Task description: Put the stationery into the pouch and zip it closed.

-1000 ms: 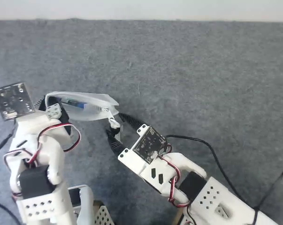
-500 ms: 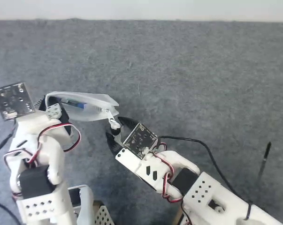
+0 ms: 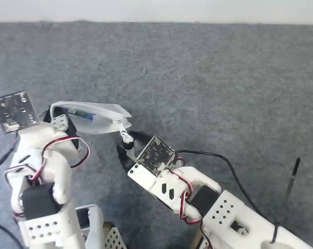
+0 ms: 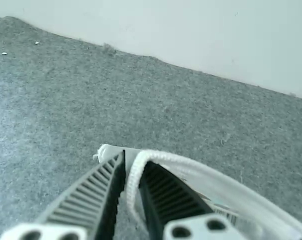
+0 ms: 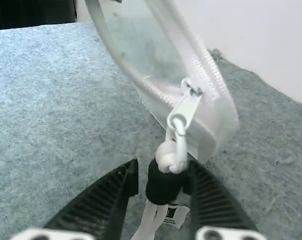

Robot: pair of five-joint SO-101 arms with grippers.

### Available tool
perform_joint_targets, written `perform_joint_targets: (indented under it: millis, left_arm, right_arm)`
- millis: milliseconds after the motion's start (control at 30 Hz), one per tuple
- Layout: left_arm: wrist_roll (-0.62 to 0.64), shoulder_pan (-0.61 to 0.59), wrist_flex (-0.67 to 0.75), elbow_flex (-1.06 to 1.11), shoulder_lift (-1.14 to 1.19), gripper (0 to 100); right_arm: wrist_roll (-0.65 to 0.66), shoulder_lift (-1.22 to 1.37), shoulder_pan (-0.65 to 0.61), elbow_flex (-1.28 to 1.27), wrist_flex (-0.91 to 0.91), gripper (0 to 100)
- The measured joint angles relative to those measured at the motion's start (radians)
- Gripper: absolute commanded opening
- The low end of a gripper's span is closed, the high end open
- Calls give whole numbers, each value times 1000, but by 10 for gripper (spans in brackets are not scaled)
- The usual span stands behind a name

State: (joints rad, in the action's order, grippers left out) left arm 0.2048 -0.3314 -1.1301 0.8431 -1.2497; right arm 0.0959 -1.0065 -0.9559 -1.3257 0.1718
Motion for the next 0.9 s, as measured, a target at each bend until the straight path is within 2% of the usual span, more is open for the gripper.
perform_joint_targets:
  millis: [167, 300, 567, 767, 900]
  left_arm:
    - [0, 0, 0, 0, 0, 12]
    - [0, 0, 0, 0, 0, 12]
    - [-8, 3, 0, 0, 0, 13]
    - [-18, 3, 0, 0, 0, 126]
    - [-18, 3, 3, 0, 0, 182]
  right_arm:
    - [-2, -5, 2, 0, 0, 6]
    - [75, -5, 3, 0, 2, 6]
    - [175, -138, 3, 0, 147, 6]
    - [285, -330, -5, 0, 321, 6]
    - [341, -384, -61, 0, 405, 6]
